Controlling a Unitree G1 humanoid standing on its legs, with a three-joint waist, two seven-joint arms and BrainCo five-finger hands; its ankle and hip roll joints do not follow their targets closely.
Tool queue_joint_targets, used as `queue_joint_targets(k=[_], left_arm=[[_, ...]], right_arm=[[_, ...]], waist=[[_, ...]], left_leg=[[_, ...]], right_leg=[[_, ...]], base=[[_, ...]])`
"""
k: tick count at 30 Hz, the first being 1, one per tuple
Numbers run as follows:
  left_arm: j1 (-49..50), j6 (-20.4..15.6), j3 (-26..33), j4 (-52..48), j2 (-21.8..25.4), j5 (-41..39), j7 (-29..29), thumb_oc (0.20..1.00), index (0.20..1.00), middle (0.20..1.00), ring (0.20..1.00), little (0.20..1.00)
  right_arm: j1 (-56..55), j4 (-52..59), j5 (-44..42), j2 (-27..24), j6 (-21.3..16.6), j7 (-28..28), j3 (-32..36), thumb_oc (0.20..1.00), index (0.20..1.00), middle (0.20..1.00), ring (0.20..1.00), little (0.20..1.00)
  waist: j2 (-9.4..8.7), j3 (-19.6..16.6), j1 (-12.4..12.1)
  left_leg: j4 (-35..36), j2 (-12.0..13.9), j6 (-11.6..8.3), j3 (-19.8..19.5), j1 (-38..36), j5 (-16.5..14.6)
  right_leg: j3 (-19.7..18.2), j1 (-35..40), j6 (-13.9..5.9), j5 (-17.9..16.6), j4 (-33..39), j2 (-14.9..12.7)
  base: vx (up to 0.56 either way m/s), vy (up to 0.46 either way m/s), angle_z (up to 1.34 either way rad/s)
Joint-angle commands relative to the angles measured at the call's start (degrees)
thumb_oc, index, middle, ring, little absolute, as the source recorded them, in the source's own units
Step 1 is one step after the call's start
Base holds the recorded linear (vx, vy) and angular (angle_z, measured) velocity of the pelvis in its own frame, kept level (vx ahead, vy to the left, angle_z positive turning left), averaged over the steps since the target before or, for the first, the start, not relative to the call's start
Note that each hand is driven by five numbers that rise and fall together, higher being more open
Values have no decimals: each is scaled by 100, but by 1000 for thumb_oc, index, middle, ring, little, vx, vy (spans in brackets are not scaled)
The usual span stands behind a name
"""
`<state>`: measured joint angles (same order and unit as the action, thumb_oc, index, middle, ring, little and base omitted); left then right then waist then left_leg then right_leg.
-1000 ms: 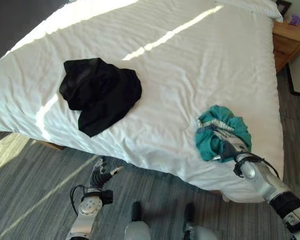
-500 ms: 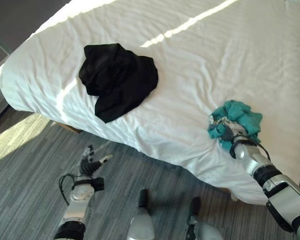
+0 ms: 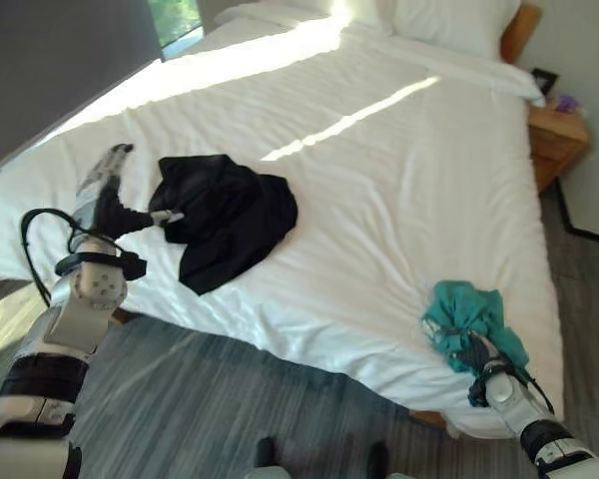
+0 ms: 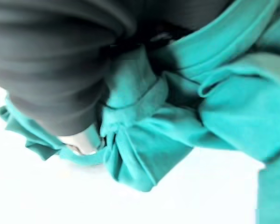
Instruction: Pick up bed clothes into laundry basket.
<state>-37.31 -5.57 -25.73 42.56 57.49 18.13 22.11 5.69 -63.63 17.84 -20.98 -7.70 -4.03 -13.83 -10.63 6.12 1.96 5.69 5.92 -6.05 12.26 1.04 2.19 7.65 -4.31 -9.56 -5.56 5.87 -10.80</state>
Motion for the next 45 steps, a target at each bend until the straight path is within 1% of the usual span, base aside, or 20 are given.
queue_joint_targets(k=[1,5,7,10,11,12,13,16,17,18,20,25,26,27,28,30,32,35,38,45], left_arm=[[-1571,366,-175,1477,551,1004,140,1000,1000,1000,1000,1000],[-2569,586,-1001,2449,658,1355,125,1000,1000,1000,1000,1000],[-2968,664,-1325,2827,732,1490,61,1000,1000,1000,1000,1000],[-3364,711,-1736,3223,830,1511,-86,1000,1000,1000,1000,1000],[-3466,688,-1874,3305,860,1523,-223,918,918,918,918,918],[-3520,679,-1982,3472,881,1556,-422,589,589,589,589,589],[-3174,637,-1810,3850,958,1462,-839,351,351,351,351,351],[-2307,604,-1103,4374,893,1292,-1192,435,435,435,435,435],[-2257,605,-1053,4363,892,1295,-1186,771,771,771,771,771],[-2168,590,-962,4410,924,1243,-1203,1000,1000,1000,1000,1000],[-2137,503,-883,4403,1176,1107,-1207,1000,1000,1000,1000,1000],[-2816,318,-1198,3663,1797,608,-984,1000,1000,1000,1000,1000],[-3172,375,-1170,2355,2239,357,-723,1000,1000,1000,1000,1000],[-3015,493,-811,750,2521,369,-485,1000,1000,1000,1000,1000],[-2680,546,-320,-336,2600,510,-331,1000,1000,1000,1000,1000],[-1807,649,892,-1282,2297,811,-108,1000,1000,1000,1000,1000],[-1336,760,1508,-1646,1826,1082,92,1000,1000,1000,1000,1000],[-1508,899,1620,-1449,1635,1102,153,1000,1000,1000,1000,1000],[-1762,1019,1451,-1320,1847,1215,247,1000,1000,1000,1000,1000],[-1209,1299,1559,-973,2329,1778,89,1000,1000,1000,1000,1000]], right_arm=[[-1771,-1117,-714,-86,568,460,-287,200,200,200,200,200],[-1476,-863,-1528,-25,483,447,-128,200,200,200,200,200],[-1286,-723,-2004,66,420,527,-90,200,200,200,200,200],[-1220,-504,-2552,225,357,671,-218,200,200,200,200,200],[-1220,-449,-2657,256,285,696,-241,200,200,200,200,200],[-1162,-431,-2733,281,316,695,-262,200,200,200,200,200],[-978,-446,-2836,341,348,724,-267,200,200,200,200,200],[-769,-599,-3046,165,435,746,-99,200,200,200,200,200],[-770,-600,-3047,144,434,748,-109,200,200,200,200,200],[-743,-614,-3106,31,450,752,-44,200,200,200,200,200],[-805,-649,-3192,-311,436,771,155,200,200,200,200,200],[-1210,-504,-3075,-250,387,900,266,200,200,200,200,200],[-1302,-386,-3163,-87,389,920,403,200,200,200,200,200],[-1347,-208,-3227,224,424,988,465,200,200,200,200,200],[-1457,-33,-3266,414,398,1105,411,200,200,200,200,200],[-1596,203,-3267,435,446,1362,285,200,200,200,200,200],[-1216,290,-3020,526,475,1289,-236,200,200,200,200,200],[-1049,496,-2726,422,407,1203,-616,200,200,200,200,200],[-1109,465,-2622,467,344,1104,-531,200,200,200,200,200],[-1032,324,-2518,519,378,1035,-491,200,200,200,200,200]], waist=[[405,953,725],[289,1318,872],[223,1471,968],[261,1542,1114],[292,1492,1107],[298,1458,1122],[304,1433,1108],[281,1302,1047],[296,1294,1060],[290,1297,1056],[295,1411,1077],[462,1424,1008],[551,1432,862],[506,1476,646],[464,1480,515],[347,1471,407],[370,1446,246],[431,1474,258],[419,1535,232],[351,1657,83]], left_leg=[[-69,313,-123,138,76,-248],[-69,341,-136,314,258,-178],[-69,396,-176,418,471,-101],[-69,594,-196,493,1083,127],[-69,621,-192,533,1294,138],[-69,621,-197,585,1514,183],[-69,779,-227,666,1772,311],[-69,771,-259,748,1793,255],[-69,772,-259,751,1794,253],[-69,752,-268,761,1755,242],[-69,676,-297,795,1643,230],[-69,579,-288,711,1737,244],[-69,554,-270,628,1756,225],[-69,531,-256,542,1761,244],[-69,522,-262,499,1725,228],[-69,516,-287,434,1615,183],[-69,514,-301,392,1544,109],[-69,485,-305,360,1459,119],[-69,486,-304,358,1392,117],[-69,515,-287,368,1375,137]], right_leg=[[-114,-303,-544,-408,-206,-444],[-199,-690,-544,-674,-225,-456],[-243,-1017,-544,-1048,-217,-474],[-110,-1478,-544,-1112,-222,-377],[56,-1474,-544,-946,-203,-338],[164,-1500,-544,-857,-170,-318],[206,-1680,-544,-932,-146,-229],[126,-1898,-544,-1000,-118,-264],[123,-1901,-544,-1000,-119,-263],[151,-1932,-544,-993,-130,-291],[322,-1922,-544,-960,-158,-380],[472,-1882,-544,-945,-116,-478],[559,-1836,-544,-892,-113,-514],[678,-1742,-544,-846,-106,-568],[717,-1655,-544,-790,-104,-591],[740,-1480,-544,-718,-102,-604],[797,-1336,-544,-618,-99,-617],[848,-1203,-544,-625,-96,-647],[901,-1114,-544,-629,-98,-626],[972,-1075,-544,-618,-89,-589]], base=[[-106,124,-65],[-135,77,-71],[-140,64,-75],[-195,54,-30],[-243,93,-35],[-263,114,-63],[-201,122,-77],[-21,119,-21],[23,74,-25],[32,61,-45],[30,88,-41],[-2,-2,6],[22,-110,42],[22,-129,41],[35,-122,59],[46,-105,57],[61,-66,14],[44,-23,7],[-1,-13,15],[-4,-3,-1]])
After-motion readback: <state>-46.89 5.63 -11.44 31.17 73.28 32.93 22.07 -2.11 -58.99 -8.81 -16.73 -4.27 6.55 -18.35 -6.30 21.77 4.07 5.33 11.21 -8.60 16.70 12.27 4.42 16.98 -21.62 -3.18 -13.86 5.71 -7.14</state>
